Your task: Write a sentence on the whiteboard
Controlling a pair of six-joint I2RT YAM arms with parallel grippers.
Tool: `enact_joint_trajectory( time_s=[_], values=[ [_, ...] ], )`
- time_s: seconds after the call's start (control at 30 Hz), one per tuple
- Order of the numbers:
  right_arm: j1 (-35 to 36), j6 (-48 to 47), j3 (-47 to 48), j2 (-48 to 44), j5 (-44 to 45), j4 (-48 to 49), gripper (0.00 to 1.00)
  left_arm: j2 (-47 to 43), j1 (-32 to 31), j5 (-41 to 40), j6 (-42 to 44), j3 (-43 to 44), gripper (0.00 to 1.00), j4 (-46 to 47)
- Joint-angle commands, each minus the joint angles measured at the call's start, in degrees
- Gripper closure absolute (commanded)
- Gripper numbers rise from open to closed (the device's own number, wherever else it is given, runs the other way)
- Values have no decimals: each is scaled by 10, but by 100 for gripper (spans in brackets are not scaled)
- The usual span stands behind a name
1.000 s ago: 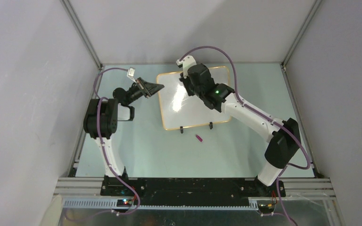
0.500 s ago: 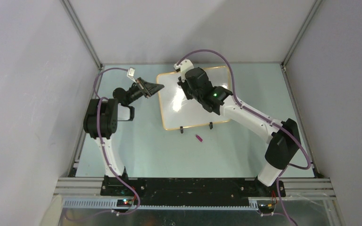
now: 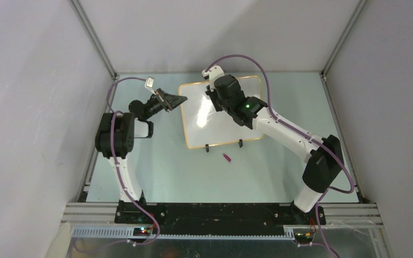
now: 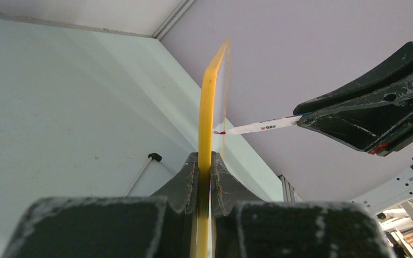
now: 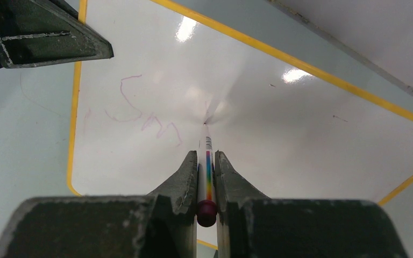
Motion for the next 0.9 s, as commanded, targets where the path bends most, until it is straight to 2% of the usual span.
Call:
enact_joint_trajectory(
  time_s=[0.0, 0.87],
  values=[
    [-1, 3, 0, -9, -5, 11, 100, 9, -13, 45, 29, 4, 100, 12],
    [18, 24, -63, -42, 10, 0, 100, 9, -13, 45, 30, 3, 100, 12]
  ],
)
